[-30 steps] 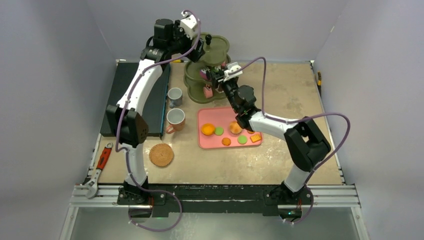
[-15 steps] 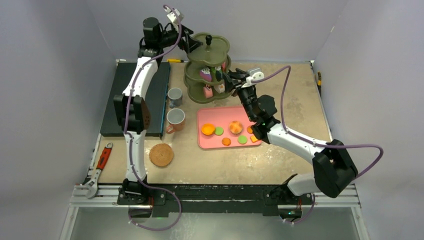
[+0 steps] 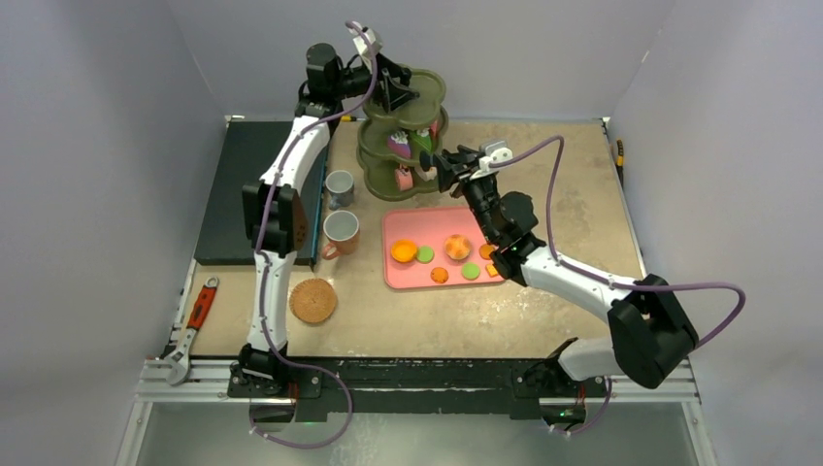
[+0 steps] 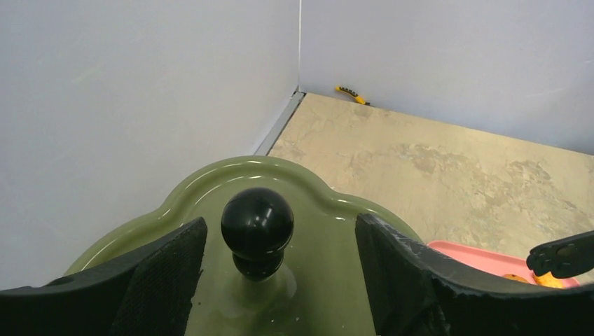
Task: Serve the afternoon tea
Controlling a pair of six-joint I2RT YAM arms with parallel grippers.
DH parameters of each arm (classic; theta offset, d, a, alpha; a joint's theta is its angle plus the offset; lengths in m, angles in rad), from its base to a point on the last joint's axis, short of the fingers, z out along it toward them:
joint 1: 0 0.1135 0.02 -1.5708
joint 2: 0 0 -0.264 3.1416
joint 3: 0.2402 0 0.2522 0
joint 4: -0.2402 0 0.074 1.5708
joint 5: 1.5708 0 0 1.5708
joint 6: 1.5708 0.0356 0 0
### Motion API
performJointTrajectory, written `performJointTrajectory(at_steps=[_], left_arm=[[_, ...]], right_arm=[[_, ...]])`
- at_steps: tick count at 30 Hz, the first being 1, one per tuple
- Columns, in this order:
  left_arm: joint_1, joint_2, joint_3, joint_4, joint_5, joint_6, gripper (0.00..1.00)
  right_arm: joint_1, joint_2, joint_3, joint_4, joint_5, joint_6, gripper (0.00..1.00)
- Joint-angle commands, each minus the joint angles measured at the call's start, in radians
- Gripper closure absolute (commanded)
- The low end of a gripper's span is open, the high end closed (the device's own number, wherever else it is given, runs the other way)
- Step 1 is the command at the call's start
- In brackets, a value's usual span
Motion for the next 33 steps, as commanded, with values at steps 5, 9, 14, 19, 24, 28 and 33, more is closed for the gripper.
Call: performJointTrajectory(at_steps=[5,9,14,19,24,28,33], left_arm=[[-0.018,0.079,0.125,0.099,0.048,-0.023,0.46],[-0.030,0.089,0.117,0.108,0.062,-0.011,0.59],[-0.037,0.050,0.064,0.090,-0.033,0.029,0.73],[-0.077,-0.045,-0.002,-0.035,-0.252,0.223,0.99],[-0.118,-0.139,-0.097,-0.016,-0.428,0.281,1.00],[-0.149,-0.210,-0.190,0.049,-0.585,0.286,1.00],[-0.166,-0.284,-0.297,0.112,-0.802,0.190,1.00]], right_arm=[[-0.004,-0.068,-0.045,0.043,0.001,0.030,0.45],[-0.005,-0.080,-0.063,0.048,0.000,0.037,0.45],[-0.005,-0.078,-0.070,0.060,0.001,0.039,0.47],[-0.006,-0.085,-0.083,0.069,0.002,0.050,0.48],[-0.006,-0.095,-0.098,0.073,0.008,0.052,0.49],[-0.005,-0.098,-0.109,0.070,0.014,0.049,0.50],[-0.005,-0.104,-0.126,0.056,0.029,0.043,0.50]])
